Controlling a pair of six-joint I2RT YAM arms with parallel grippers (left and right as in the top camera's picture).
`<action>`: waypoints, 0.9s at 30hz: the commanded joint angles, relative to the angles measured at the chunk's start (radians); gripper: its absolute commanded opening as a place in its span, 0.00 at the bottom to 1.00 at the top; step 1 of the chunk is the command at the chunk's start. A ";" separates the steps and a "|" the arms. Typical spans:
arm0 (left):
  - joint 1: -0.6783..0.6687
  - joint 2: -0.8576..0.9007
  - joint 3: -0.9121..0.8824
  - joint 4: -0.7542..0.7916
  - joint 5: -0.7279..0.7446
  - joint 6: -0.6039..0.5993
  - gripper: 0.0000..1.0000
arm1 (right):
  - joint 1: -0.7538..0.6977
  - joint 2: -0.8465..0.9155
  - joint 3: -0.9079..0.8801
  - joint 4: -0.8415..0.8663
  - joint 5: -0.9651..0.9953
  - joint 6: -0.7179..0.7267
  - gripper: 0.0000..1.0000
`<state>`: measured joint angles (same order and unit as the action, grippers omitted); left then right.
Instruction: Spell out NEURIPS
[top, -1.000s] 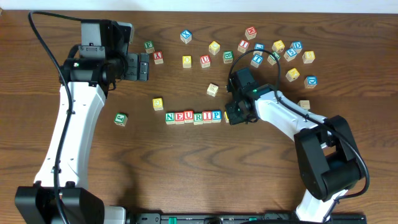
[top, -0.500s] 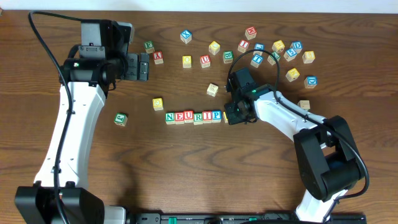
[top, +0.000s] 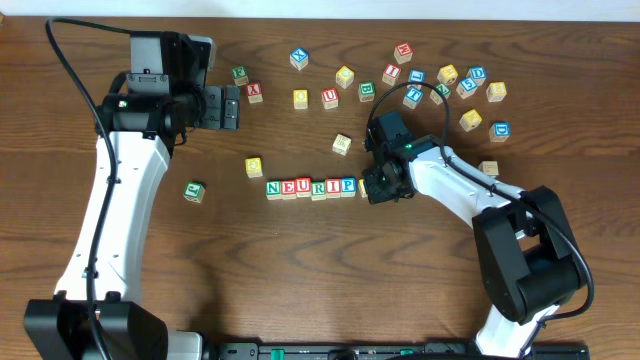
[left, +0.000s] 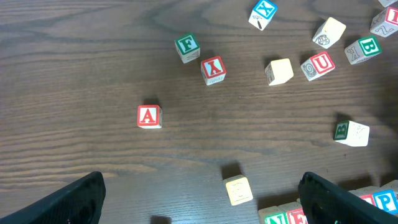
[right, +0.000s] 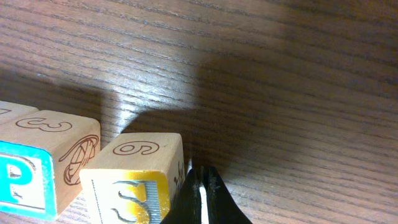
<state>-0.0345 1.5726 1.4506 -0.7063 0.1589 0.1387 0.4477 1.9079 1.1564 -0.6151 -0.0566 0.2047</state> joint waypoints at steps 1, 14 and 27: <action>0.003 -0.004 0.025 0.000 0.006 0.011 0.98 | 0.005 0.002 -0.006 -0.010 0.000 0.019 0.01; 0.003 -0.004 0.025 0.000 0.006 0.011 0.98 | 0.006 0.002 -0.006 0.000 -0.040 0.028 0.01; 0.003 -0.004 0.025 0.000 0.006 0.011 0.98 | 0.006 0.002 -0.006 0.032 -0.078 0.042 0.01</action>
<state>-0.0345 1.5726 1.4506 -0.7063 0.1589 0.1387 0.4477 1.9076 1.1564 -0.5861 -0.1200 0.2276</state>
